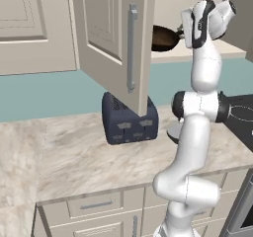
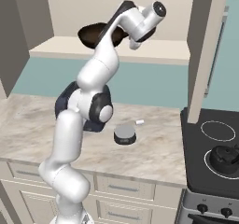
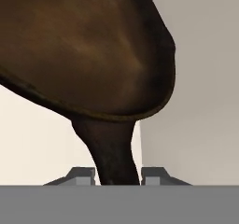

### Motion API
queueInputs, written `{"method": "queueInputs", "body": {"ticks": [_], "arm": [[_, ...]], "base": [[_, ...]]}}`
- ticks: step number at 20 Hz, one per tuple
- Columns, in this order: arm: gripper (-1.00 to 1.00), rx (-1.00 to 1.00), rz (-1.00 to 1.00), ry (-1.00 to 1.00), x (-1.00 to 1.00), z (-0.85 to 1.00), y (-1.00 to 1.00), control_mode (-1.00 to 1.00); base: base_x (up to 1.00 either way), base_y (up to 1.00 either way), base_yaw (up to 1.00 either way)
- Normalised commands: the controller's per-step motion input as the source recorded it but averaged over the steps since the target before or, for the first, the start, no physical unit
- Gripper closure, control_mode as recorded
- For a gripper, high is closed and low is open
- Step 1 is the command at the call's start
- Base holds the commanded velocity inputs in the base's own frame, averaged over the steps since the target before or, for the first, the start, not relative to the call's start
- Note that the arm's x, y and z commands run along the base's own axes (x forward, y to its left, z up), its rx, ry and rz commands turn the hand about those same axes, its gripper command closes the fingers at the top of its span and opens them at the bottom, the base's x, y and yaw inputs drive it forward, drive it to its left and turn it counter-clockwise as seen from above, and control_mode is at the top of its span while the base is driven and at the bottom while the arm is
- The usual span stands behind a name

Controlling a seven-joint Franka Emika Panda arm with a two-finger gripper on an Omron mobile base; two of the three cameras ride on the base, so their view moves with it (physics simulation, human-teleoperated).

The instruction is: Pick the pan from the cabinet and place it on the stove. Then turn on the stove burner for the pan.

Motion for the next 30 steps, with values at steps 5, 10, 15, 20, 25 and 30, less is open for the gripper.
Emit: {"method": "queueInputs", "body": {"ticks": [5, 10, 15, 20, 25, 30], "arm": [[1.0, 0.01, 0.06, -0.23, -0.64, -0.25, 0.0, -1.0], [1.0, 0.0, 0.02, -0.15, -0.86, -0.2, 0.01, -1.0], [1.0, 0.0, 0.0, -0.11, -0.95, -0.06, 0.12, -1.0], [1.0, 0.0, 0.0, -0.11, -0.89, -0.15, 0.08, -1.0], [1.0, 0.0, -0.01, -0.08, -0.79, -0.19, 0.07, -1.0], [1.0, 0.0, -0.01, -0.01, -0.7, -0.14, 0.02, -1.0]], "base": [[0.0, 0.0, 0.0], [0.0, 0.0, 0.0], [0.0, 0.0, 0.0], [0.0, 0.0, 0.0], [0.0, 0.0, 0.0], [0.0, 0.0, 0.0]]}}
